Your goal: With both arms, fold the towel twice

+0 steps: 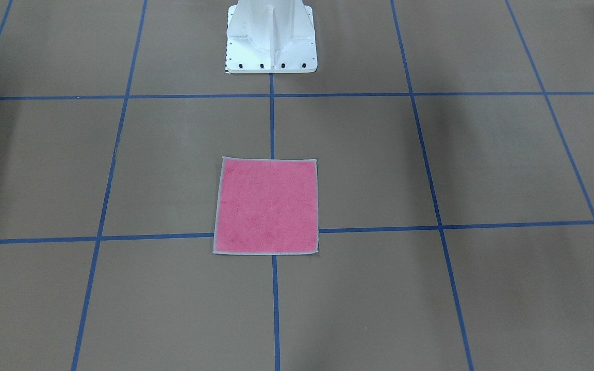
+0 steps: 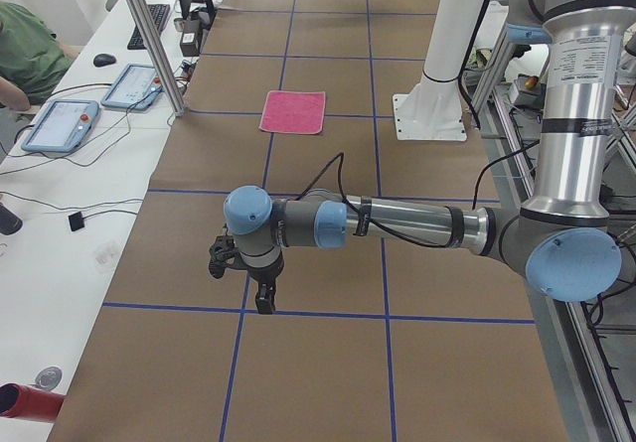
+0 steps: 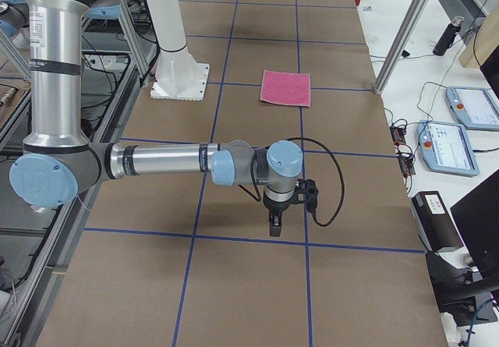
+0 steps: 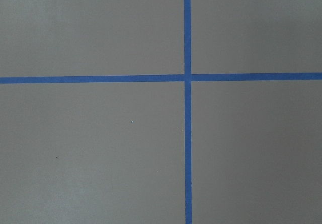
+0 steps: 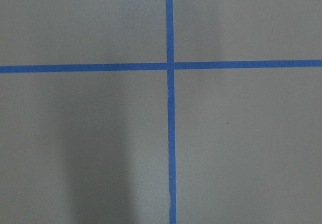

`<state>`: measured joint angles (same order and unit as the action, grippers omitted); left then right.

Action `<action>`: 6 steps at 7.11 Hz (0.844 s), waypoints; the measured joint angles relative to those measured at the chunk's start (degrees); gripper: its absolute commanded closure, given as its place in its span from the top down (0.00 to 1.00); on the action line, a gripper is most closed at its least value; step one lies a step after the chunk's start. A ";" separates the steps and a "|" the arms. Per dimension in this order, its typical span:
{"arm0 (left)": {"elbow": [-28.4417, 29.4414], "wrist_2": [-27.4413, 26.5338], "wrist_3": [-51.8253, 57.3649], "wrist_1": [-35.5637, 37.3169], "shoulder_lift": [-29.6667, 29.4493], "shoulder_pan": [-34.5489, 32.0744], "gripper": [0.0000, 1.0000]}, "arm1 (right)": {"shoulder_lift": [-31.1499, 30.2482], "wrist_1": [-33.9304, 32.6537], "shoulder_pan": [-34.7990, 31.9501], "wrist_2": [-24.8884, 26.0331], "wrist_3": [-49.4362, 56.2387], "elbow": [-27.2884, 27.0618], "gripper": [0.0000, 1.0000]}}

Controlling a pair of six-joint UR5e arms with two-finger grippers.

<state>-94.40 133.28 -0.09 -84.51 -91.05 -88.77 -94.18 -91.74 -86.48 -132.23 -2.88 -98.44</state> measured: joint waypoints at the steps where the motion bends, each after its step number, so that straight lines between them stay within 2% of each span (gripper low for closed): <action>1: 0.00 0.01 0.08 -0.07 0.00 0.00 1.00 | -0.08 -0.01 0.00 -0.13 0.23 -0.02 1.00; 6: 0.17 0.32 0.19 -0.07 -0.84 0.00 1.00 | 0.31 -0.02 0.00 -0.63 0.06 -0.03 1.00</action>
<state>-94.23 133.60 0.10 -84.58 -91.90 -88.77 -93.87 -91.76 -86.48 -132.86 -2.81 -98.47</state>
